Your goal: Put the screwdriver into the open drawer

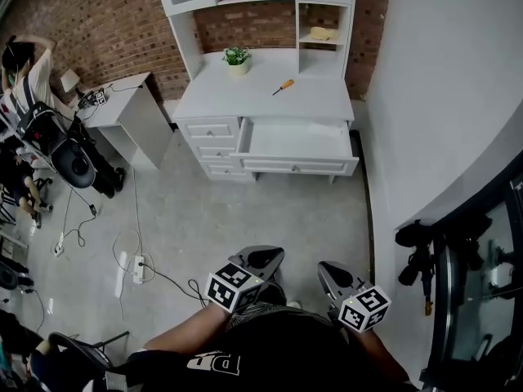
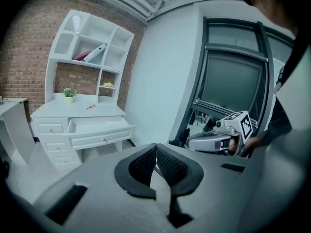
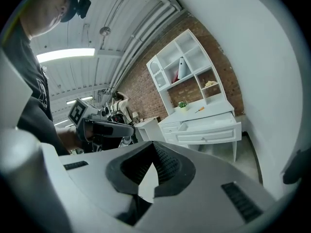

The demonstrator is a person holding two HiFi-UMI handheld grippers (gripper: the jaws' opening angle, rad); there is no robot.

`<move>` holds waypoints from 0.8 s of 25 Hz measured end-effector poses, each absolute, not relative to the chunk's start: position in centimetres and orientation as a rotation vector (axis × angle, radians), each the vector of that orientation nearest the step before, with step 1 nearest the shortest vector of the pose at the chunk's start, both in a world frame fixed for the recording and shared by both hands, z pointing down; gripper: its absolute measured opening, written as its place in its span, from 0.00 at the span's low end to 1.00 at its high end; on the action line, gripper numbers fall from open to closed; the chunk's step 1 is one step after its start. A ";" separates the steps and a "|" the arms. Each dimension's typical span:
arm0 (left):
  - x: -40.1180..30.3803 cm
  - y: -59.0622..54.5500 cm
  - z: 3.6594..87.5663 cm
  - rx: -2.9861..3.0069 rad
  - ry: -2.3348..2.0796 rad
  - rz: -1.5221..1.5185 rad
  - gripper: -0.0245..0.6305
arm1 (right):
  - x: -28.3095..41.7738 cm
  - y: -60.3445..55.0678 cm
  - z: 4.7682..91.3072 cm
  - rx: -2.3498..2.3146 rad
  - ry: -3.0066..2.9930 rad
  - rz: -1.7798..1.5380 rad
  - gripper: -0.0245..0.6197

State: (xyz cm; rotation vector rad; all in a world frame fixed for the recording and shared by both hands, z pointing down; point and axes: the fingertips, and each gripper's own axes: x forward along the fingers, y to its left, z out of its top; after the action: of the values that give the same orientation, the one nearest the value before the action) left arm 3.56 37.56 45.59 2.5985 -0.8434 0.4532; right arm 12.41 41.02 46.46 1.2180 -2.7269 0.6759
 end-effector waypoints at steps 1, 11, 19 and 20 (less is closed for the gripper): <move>3.5 37.3 45.8 2.593 -0.842 0.456 0.07 | 12.5 40.8 46.5 1.221 -2.725 0.679 0.04; 3.7 32.4 46.4 2.575 -0.827 0.454 0.07 | 12.9 36.3 47.1 1.249 -2.688 0.698 0.05; 1.9 26.7 46.9 2.528 -0.863 0.422 0.07 | 12.3 30.7 47.6 1.251 -2.649 0.723 0.05; 1.8 25.9 46.7 2.525 -0.866 0.415 0.07 | 12.2 29.8 47.5 1.253 -2.645 0.724 0.05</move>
State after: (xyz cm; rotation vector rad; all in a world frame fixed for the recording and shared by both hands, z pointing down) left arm 1.78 25.85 46.71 2.5249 -0.8659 0.4149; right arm 12.23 29.76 47.47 1.2528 -2.6452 0.7243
